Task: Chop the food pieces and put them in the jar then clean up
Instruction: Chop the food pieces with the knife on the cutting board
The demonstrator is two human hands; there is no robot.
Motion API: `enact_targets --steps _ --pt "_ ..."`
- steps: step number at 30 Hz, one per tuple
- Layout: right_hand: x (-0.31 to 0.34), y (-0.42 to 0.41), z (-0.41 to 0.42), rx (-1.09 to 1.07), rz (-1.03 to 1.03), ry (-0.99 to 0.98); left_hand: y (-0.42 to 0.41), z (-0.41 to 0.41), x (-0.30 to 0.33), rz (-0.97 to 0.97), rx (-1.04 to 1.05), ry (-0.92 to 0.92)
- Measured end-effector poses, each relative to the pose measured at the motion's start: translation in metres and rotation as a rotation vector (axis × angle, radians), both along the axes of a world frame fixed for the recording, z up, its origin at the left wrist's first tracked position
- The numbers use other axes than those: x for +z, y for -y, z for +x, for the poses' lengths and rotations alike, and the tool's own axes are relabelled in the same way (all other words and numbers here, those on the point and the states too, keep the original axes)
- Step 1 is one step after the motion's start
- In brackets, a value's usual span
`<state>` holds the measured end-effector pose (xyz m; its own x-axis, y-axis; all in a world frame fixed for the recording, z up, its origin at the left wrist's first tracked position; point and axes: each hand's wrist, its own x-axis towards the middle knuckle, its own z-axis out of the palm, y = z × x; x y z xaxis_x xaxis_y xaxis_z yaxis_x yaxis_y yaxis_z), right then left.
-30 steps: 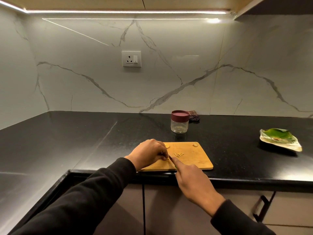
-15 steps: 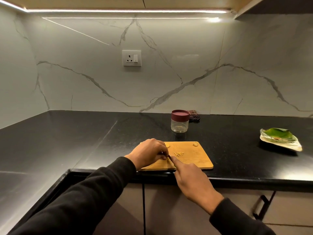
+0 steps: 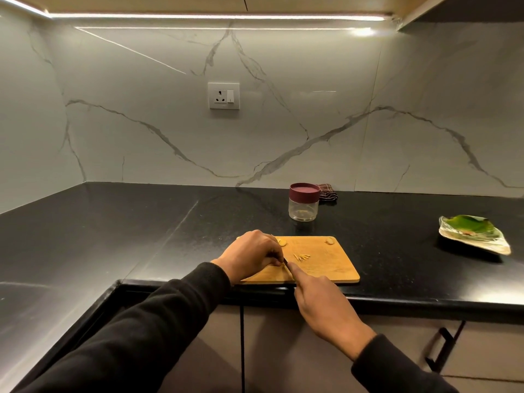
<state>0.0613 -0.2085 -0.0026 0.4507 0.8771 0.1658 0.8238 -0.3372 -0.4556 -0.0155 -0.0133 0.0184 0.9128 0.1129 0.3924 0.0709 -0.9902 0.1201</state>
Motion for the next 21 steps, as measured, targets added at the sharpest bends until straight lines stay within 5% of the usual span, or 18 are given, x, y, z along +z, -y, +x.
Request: enact_targets --steps 21 --pt "0.000 0.017 -0.011 -0.025 -0.035 0.001 0.004 -0.002 -0.001 -0.031 0.046 0.023"
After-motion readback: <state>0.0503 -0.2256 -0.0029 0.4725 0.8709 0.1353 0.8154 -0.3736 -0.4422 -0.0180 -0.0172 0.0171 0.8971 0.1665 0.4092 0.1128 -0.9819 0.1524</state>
